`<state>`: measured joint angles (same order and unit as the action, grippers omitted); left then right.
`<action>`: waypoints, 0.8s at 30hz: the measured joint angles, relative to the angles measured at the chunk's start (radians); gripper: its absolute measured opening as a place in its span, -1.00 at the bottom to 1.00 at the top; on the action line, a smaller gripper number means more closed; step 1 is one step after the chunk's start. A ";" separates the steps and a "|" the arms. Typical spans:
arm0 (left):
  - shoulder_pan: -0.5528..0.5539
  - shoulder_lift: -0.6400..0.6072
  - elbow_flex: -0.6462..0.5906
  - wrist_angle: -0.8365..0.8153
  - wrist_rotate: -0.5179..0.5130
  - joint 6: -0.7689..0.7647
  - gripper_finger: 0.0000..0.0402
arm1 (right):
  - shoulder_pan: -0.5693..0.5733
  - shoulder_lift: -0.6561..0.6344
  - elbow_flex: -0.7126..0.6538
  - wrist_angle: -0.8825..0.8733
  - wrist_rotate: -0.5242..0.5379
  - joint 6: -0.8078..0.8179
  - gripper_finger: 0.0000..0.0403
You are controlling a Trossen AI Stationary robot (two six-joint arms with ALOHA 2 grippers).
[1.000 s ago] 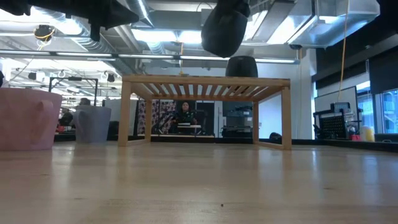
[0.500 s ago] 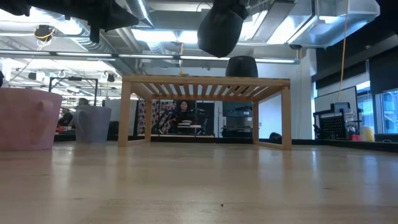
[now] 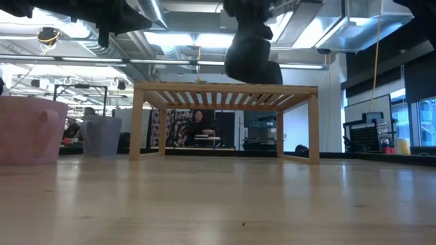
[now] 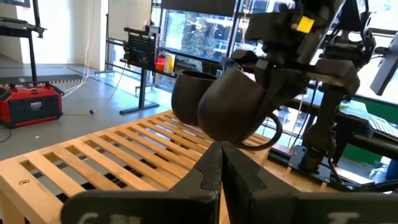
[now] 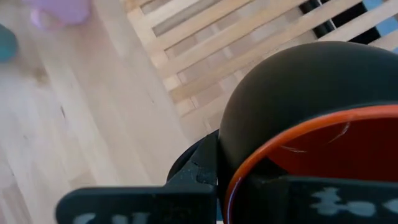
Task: Place coffee mugs
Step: Put the orange mug on the shelf
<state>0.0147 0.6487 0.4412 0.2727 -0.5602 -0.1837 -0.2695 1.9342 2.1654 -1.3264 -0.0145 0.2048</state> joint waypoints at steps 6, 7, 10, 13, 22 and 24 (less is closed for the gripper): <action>0.000 0.000 0.000 0.000 0.000 0.000 -1.00 | -0.008 0.048 0.000 0.008 -0.008 -0.034 -0.99; 0.000 0.000 0.000 0.000 0.000 0.000 -1.00 | -0.008 0.049 0.000 0.009 -0.006 -0.037 -0.98; 0.000 0.000 0.000 0.000 0.000 0.000 -1.00 | -0.007 0.049 0.000 0.013 -0.005 -0.052 -0.93; 0.000 0.000 0.000 0.000 0.000 0.000 -1.00 | -0.006 0.049 0.001 0.035 0.001 -0.056 -0.80; 0.000 0.000 0.000 0.000 0.000 0.000 -1.00 | -0.014 0.049 0.001 0.053 0.031 -0.059 -0.39; 0.000 0.000 0.000 0.000 0.000 0.000 -1.00 | -0.014 0.049 0.001 0.057 0.031 -0.059 -0.33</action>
<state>0.0147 0.6488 0.4412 0.2729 -0.5598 -0.1841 -0.2840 1.9835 2.1666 -1.2694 0.0166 0.1455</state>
